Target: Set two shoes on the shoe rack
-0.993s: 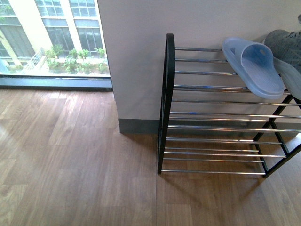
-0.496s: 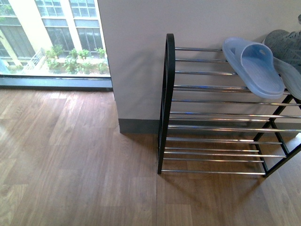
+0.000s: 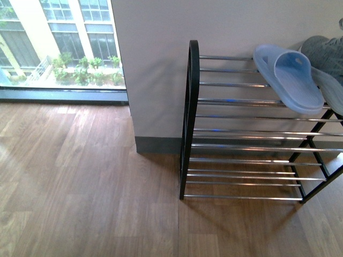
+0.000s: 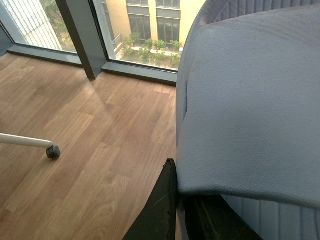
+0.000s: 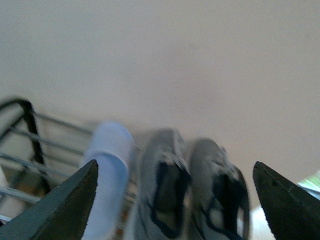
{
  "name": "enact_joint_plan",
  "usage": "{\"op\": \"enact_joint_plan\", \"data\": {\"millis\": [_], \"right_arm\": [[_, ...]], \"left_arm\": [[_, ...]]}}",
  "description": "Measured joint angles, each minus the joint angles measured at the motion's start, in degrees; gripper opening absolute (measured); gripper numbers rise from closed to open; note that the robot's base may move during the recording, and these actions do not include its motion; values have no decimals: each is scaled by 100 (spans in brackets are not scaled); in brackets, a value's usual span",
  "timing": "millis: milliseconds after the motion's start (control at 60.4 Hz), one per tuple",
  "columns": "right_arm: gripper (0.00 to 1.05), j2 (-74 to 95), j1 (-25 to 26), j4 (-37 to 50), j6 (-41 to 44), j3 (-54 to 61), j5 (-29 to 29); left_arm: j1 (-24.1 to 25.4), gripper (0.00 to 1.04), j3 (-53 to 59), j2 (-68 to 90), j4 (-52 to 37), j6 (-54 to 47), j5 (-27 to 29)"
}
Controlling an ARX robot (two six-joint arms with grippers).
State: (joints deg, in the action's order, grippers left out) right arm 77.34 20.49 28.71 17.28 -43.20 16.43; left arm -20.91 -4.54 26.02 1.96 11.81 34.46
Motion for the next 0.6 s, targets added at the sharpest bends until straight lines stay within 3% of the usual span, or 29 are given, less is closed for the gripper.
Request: {"op": "enact_joint_plan", "data": {"millis": [66, 199, 447, 596], "right_arm": [[75, -160, -94, 632, -581, 433, 98], [46, -903, -542, 1263, -1449, 1615, -177], [2, -1781, -1019, 1399, -1641, 2719, -669], [2, -2490, -1331, 1309, -1663, 3298, -953]], "left_arm": [[2, 2, 0, 0, -2, 0, 4], [2, 2, 0, 0, 0, 0, 4], [2, 2, 0, 0, 0, 0, 2], [2, 2, 0, 0, 0, 0, 2]]}}
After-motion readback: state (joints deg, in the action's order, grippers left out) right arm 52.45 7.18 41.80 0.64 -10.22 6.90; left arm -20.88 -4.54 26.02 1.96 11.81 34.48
